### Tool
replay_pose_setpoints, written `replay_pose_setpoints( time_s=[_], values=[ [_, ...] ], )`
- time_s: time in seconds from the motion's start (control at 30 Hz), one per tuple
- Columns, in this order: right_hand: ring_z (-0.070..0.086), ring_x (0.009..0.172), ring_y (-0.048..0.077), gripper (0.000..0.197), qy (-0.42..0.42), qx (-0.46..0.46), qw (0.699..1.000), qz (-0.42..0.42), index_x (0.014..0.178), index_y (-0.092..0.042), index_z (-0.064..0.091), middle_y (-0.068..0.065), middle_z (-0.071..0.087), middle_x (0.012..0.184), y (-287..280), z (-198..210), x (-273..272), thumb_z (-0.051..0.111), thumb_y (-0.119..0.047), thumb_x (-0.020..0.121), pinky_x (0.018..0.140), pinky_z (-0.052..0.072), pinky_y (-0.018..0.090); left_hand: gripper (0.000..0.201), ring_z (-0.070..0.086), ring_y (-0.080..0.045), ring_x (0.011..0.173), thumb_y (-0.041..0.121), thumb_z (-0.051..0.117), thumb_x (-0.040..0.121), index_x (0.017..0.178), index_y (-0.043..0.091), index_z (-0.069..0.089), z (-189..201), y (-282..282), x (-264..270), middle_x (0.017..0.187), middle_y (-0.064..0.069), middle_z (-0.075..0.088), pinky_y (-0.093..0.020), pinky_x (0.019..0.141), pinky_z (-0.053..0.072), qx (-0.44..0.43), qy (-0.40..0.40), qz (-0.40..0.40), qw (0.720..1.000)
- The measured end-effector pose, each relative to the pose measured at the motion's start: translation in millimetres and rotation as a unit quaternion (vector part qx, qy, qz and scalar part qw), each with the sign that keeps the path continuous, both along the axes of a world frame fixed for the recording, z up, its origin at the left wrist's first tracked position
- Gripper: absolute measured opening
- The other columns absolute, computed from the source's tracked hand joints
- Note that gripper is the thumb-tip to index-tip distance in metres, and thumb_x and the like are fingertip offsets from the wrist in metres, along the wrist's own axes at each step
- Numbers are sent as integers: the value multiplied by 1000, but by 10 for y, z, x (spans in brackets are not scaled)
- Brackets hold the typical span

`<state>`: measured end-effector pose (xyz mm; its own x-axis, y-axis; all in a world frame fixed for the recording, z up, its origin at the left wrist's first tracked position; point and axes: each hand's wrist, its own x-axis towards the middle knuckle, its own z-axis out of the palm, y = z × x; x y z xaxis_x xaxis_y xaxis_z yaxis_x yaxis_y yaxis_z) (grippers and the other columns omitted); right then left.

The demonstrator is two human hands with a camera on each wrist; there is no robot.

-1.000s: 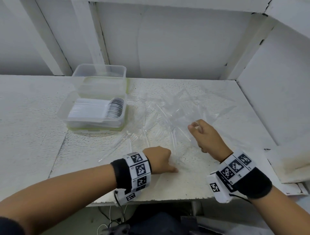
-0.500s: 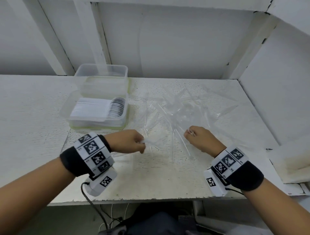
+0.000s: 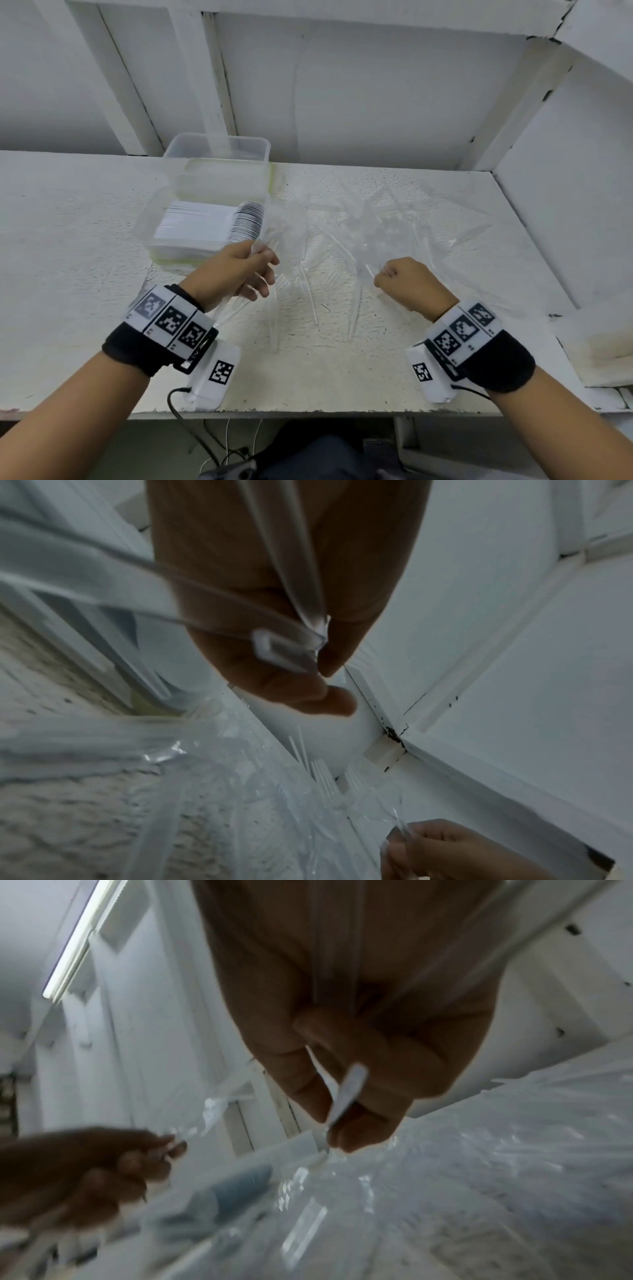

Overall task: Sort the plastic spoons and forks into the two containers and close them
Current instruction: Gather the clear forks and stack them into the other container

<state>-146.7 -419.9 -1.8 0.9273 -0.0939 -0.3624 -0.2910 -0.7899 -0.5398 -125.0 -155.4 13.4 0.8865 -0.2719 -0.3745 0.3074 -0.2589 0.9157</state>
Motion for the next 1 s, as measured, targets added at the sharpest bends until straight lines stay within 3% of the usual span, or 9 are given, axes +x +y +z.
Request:
replay_pose_setpoints(
  time_s=[0.07,0.13,0.27,0.37,0.5,0.6,0.7,0.87,1.0],
  values=[
    [38,49,11,16,9,93,995,-27,83,-6,57,5,65,79,-16,129,-55,47,-14,91,42,31,19,17,52,-11,44,16,45,98,87,11,56,0,-63,-5,56,2,58,-17,40,40,-34,4,25,999],
    [37,47,11,16,-7,166,985,-43,95,-9,59,1,64,76,13,244,-100,45,-17,94,39,29,20,15,49,-10,42,18,45,97,88,12,56,1,-144,-14,56,3,58,-17,40,38,-55,5,31,998],
    [36,42,4,17,-83,248,963,-70,87,-17,52,0,53,65,223,365,-106,52,-33,93,37,27,17,15,48,-10,41,19,45,98,89,13,55,11,-342,-38,58,0,58,-18,40,37,-81,10,15,997],
    [37,36,-2,13,-140,294,941,-88,88,-20,57,-3,47,59,427,356,-57,59,-33,89,35,28,15,15,49,-10,41,20,45,98,90,13,55,20,-472,-65,59,-1,60,-18,40,36,-94,11,-5,996],
    [38,41,2,11,-168,342,919,-97,89,-19,62,-4,45,54,606,297,4,60,-30,89,37,29,17,13,47,-11,37,22,47,97,91,14,54,29,-580,-115,54,-2,61,-19,37,33,-106,10,-24,994],
    [36,40,4,12,-178,371,904,-119,85,-14,61,-3,45,53,652,259,16,60,-25,90,37,29,17,13,47,-11,35,23,46,97,92,12,52,28,-581,-141,52,-3,60,-18,37,34,-122,14,-24,992],
    [35,39,3,16,-200,378,893,-142,81,-9,56,-2,45,54,649,229,19,58,-21,91,36,29,17,18,58,-14,45,27,44,97,90,13,50,26,-567,-168,60,-3,65,-20,42,43,-125,23,-8,992],
    [41,45,3,22,-220,316,918,-98,73,-9,47,2,49,59,676,202,-12,58,-20,90,46,35,17,24,68,-21,74,30,41,98,103,7,48,-21,-561,-155,89,-14,66,-31,66,56,-167,35,40,985],
    [47,53,4,27,-209,289,931,-76,68,-15,44,-2,54,63,788,155,-31,63,-22,87,50,40,13,31,66,-22,68,31,40,99,112,6,51,-23,-587,-157,83,-11,63,-30,61,56,-185,32,21,982]
  ],
)
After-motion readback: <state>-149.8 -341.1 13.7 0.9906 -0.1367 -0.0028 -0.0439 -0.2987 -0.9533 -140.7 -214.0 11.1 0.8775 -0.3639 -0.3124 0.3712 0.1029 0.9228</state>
